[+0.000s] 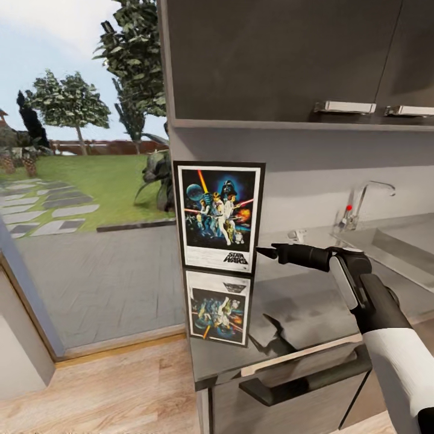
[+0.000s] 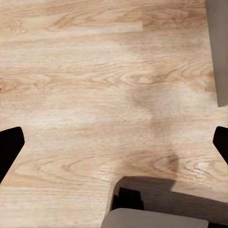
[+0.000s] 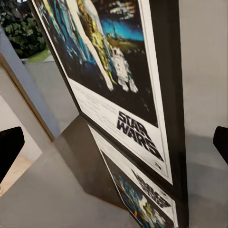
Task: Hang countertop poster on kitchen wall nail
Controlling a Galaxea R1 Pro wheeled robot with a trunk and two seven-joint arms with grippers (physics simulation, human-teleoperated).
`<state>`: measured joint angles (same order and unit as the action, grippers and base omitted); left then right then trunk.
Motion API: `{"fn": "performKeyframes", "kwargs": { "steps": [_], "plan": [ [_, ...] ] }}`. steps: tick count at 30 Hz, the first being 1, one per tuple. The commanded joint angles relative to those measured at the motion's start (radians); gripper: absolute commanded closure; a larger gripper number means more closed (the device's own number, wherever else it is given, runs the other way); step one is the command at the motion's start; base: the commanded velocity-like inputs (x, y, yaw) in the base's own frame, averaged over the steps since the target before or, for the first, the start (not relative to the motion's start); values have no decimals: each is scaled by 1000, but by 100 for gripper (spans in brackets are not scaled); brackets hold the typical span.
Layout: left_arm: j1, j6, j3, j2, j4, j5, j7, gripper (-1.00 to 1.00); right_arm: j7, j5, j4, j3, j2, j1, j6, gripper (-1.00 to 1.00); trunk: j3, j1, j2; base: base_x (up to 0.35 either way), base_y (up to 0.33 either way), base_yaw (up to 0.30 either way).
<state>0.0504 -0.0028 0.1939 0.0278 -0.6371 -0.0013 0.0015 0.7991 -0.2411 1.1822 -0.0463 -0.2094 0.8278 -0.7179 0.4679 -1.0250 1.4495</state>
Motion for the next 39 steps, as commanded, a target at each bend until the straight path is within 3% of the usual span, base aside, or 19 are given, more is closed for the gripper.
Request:
{"fn": "performKeyframes", "kwargs": {
  "steps": [1, 20, 33, 39],
  "plan": [
    [0, 0, 1, 0, -1, 0, 0, -100, -1, -6, 0, -1, -1, 1, -6, -100, 1, 0, 1, 3, 0, 191],
    [0, 0, 0, 0, -1, 0, 1, -100, -1, -5, -2, -1, -1, -1, -5, -100, 1, 0, 1, 0, 0, 54],
    [0, 0, 1, 0, -2, 0, 1, -100, -1, -4, -131, 0, -9, -4, 119, -100, 1, 0, 1, 0, 0, 0],
    [0, 0, 1, 0, -2, 0, 1, -100, 0, -4, -145, -1, -10, -4, 137, -100, 1, 0, 1, 0, 0, 0]
  ]
}}
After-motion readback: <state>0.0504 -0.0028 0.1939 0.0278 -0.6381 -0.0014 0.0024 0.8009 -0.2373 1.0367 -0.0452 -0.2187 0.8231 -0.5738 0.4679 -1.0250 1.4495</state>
